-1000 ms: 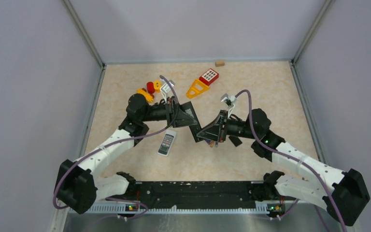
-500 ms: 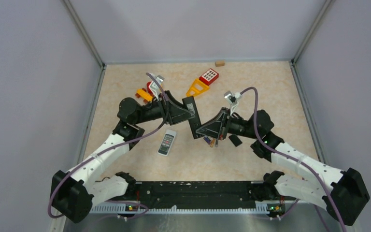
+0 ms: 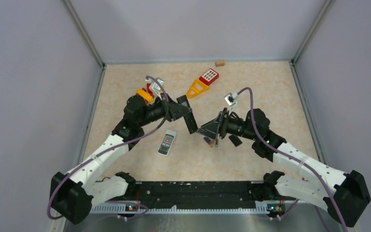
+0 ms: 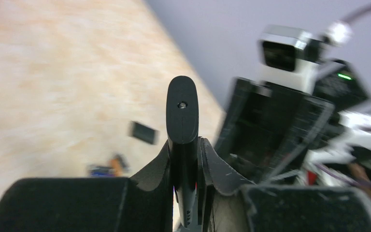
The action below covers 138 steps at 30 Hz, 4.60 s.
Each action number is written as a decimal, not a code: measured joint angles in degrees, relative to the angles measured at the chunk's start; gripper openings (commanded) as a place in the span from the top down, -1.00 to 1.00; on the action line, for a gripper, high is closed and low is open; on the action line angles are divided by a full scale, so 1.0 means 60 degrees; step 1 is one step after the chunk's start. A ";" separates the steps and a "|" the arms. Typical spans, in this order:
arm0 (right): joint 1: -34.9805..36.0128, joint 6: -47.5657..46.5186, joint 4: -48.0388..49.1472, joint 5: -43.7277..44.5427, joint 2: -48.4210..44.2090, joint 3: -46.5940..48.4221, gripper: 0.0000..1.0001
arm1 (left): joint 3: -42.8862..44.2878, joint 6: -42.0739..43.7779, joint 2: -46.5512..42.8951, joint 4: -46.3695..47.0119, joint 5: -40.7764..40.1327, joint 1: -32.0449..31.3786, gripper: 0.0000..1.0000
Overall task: Load the batteries into the remote control
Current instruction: Pick up the battery from the center of the board, then load the battery into the remote control.
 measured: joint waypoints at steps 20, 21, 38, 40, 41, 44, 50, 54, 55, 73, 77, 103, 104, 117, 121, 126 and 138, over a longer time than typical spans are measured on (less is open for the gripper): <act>0.0066 -0.0266 -0.6925 0.6273 0.3479 0.1628 0.39 | 0.0015 0.2816 -0.0856 -0.3850 -0.4827 0.0029 1.00; 0.0095 -0.0262 -0.7009 0.6331 0.3661 0.1683 0.38 | 0.0015 0.2834 -0.0856 -0.3865 -0.4823 0.0029 1.00; 0.0583 0.0007 -0.6798 0.6313 0.4994 0.2178 0.56 | -0.0058 0.2838 -0.0936 -0.3880 -0.4717 0.0029 1.00; 0.0608 0.0120 -0.6779 0.6313 0.5246 0.2266 0.59 | -0.0066 0.2838 -0.0936 -0.3880 -0.4692 0.0029 1.00; 0.0619 0.0186 -0.6798 0.6313 0.5413 0.2324 0.62 | -0.0076 0.2838 -0.0940 -0.3876 -0.4674 0.0029 1.00; 0.0652 0.0364 -0.6936 0.6364 0.5737 0.2452 0.68 | -0.0146 0.2834 -0.0940 -0.3880 -0.4637 0.0029 1.00; 0.0707 0.0656 -0.7238 0.6532 0.5890 0.2648 0.73 | -0.0204 0.2838 -0.0976 -0.3880 -0.4572 0.0029 1.00; 0.0729 0.0765 -0.7304 0.6579 0.5941 0.2663 0.73 | -0.0204 0.2838 -0.1089 -0.3876 -0.4568 0.0029 1.00; 0.0732 0.0801 -0.7337 0.6586 0.5952 0.2692 0.72 | -0.0208 0.2838 -0.1115 -0.3876 -0.4572 0.0029 1.00; 0.0747 0.1009 -0.7388 0.6859 0.6324 0.2951 0.55 | -0.0273 0.2834 -0.1144 -0.3880 -0.4532 0.0029 1.00; 0.0794 0.1002 -0.7468 0.6991 0.6444 0.2983 0.56 | -0.0273 0.2834 -0.1144 -0.3880 -0.4524 0.0029 1.00; 0.0925 -0.0871 -0.5147 0.6779 -0.0047 0.2739 1.00 | -0.0277 0.0066 0.0696 -0.0816 -0.1515 -0.0029 1.00; 0.0925 -0.0947 -0.4812 0.6433 -0.0291 0.2739 1.00 | -0.0233 -0.0146 0.0787 -0.0634 -0.1337 -0.0051 1.00; 0.0925 -0.2076 -0.3144 0.3249 -0.0379 0.2739 1.00 | -0.0124 -0.2608 0.1078 0.2197 0.0011 -0.0106 1.00; 0.0929 -0.2382 -0.3118 0.3115 -0.0372 0.2739 1.00 | -0.0124 -0.2951 0.1158 0.2532 0.0106 -0.0106 1.00; 0.0994 -0.2725 -0.3410 0.3271 -0.0233 0.2761 1.00 | -0.0120 -0.3304 0.1177 0.2809 0.0076 -0.0106 1.00; 0.1512 -0.3515 -0.4422 0.4044 0.0397 0.3399 0.95 | -0.0117 -0.3752 0.1264 0.2801 -0.0317 -0.0084 1.00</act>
